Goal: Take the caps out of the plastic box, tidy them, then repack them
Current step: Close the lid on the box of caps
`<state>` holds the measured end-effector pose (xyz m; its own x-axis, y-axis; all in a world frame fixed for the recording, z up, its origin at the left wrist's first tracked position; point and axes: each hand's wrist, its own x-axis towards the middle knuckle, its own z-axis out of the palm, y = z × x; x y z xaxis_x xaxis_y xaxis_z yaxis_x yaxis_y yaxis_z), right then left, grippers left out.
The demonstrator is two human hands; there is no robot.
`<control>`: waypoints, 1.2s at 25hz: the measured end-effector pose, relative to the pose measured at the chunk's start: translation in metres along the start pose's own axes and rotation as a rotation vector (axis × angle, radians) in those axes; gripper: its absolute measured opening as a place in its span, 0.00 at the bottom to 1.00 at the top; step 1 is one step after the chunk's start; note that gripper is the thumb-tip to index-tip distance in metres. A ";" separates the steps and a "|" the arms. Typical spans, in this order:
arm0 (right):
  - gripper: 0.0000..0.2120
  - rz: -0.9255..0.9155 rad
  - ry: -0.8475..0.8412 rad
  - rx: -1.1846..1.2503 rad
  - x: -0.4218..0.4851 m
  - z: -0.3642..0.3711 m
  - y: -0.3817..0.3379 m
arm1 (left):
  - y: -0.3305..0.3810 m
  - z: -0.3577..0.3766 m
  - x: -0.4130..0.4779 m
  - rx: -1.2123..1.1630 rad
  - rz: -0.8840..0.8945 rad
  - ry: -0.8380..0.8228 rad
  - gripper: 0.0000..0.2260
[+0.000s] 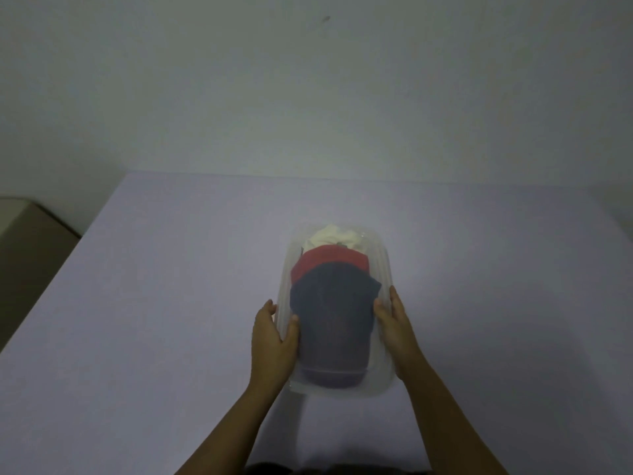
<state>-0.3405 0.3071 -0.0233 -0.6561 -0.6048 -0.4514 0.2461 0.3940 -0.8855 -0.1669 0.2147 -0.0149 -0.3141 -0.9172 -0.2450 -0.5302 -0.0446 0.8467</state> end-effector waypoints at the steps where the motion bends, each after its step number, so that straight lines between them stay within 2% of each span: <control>1: 0.28 0.004 0.009 -0.006 0.002 0.000 0.001 | -0.001 0.002 0.001 -0.013 0.001 -0.026 0.26; 4: 0.28 0.013 0.028 -0.002 0.004 0.001 0.004 | -0.005 0.008 0.001 0.024 0.060 -0.056 0.25; 16: 0.28 0.008 0.087 0.073 0.003 0.002 0.021 | -0.019 0.014 0.006 0.114 0.068 -0.049 0.24; 25: 0.27 -0.018 0.115 -0.037 0.008 0.004 0.019 | -0.022 0.024 0.003 0.165 0.041 0.034 0.24; 30: 0.27 -0.024 0.150 -0.117 0.008 0.004 0.020 | -0.019 0.022 0.001 0.270 0.090 0.011 0.24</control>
<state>-0.3380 0.3074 -0.0455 -0.7619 -0.5085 -0.4011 0.1499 0.4640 -0.8730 -0.1746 0.2233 -0.0413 -0.3618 -0.9169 -0.1686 -0.6917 0.1427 0.7079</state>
